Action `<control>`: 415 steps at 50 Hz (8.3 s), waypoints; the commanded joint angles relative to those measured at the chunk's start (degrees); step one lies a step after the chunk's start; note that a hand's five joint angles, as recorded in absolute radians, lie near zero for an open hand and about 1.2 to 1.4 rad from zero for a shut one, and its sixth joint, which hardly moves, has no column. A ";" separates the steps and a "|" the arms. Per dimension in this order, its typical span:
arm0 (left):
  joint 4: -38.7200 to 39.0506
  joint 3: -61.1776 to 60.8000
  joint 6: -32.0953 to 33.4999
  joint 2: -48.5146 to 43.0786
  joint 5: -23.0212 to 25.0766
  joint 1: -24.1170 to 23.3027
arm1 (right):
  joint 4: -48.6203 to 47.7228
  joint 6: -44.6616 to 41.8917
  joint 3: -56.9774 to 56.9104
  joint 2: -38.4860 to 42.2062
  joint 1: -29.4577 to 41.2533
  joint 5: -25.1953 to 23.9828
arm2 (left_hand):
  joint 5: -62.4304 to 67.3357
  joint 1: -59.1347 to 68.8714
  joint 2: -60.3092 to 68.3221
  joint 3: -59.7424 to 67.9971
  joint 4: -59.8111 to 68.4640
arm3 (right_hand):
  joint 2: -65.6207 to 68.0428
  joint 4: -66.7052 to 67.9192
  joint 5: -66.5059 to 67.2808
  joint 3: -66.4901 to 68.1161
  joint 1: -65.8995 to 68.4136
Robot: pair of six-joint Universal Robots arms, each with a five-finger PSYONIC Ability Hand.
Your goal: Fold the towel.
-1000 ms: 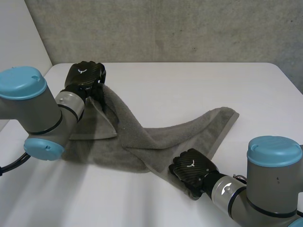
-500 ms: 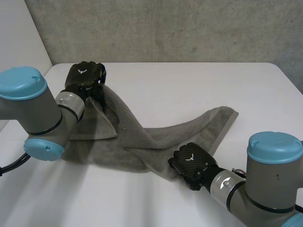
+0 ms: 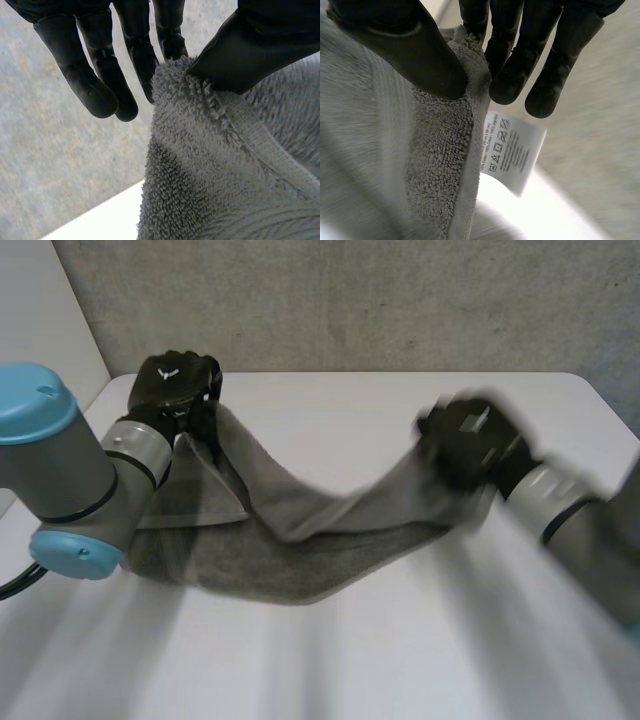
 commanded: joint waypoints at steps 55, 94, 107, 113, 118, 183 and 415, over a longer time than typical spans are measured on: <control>5.35 -14.34 25.42 -2.91 5.38 3.16 | -2.69 -16.44 1.41 5.27 -9.51 3.58 | -21.15 -7.44 -10.84 -11.40 -10.90 | 4.46 2.91 3.04 3.08 3.35; 5.80 -18.22 30.11 -3.00 4.85 -2.21 | -1.40 -8.08 9.78 1.81 -13.49 -11.69 | -48.54 -34.84 -38.23 -38.80 -38.30 | -65.13 -66.69 -66.55 -66.51 -66.24; 6.24 -17.34 30.02 -3.17 4.76 -1.15 | 3.09 -9.40 14.44 4.27 -9.96 -8.55 | -48.54 -34.84 -38.23 -38.80 -38.30 | -46.78 -48.34 -48.20 -48.17 -47.89; 6.24 -17.51 29.93 -3.17 4.76 -1.24 | 1.07 -9.40 14.09 8.31 -7.68 -4.51 | -48.54 -34.84 -38.23 -38.80 -38.30 | -39.91 -41.47 -41.34 -41.30 -41.02; 6.24 -17.52 29.93 -3.17 4.76 -1.24 | 1.16 -9.57 13.91 8.84 -7.06 -3.45 | -48.54 -34.84 -38.23 -38.80 -38.30 | -38.37 -39.93 -39.79 -39.75 -39.48; 6.24 -17.43 27.56 -3.17 4.85 -1.33 | -7.37 -14.85 11.45 15.43 -6.97 1.56 | -48.54 -34.84 -38.23 -38.80 -38.30 | -34.84 -36.40 -36.26 -36.22 -35.95; 6.50 31.79 15.60 -8.97 -2.00 6.06 | -12.38 -23.55 -44.98 21.67 -3.11 17.12 | -21.15 -7.44 -10.84 -11.40 -10.90 | 4.46 2.91 3.04 3.08 3.35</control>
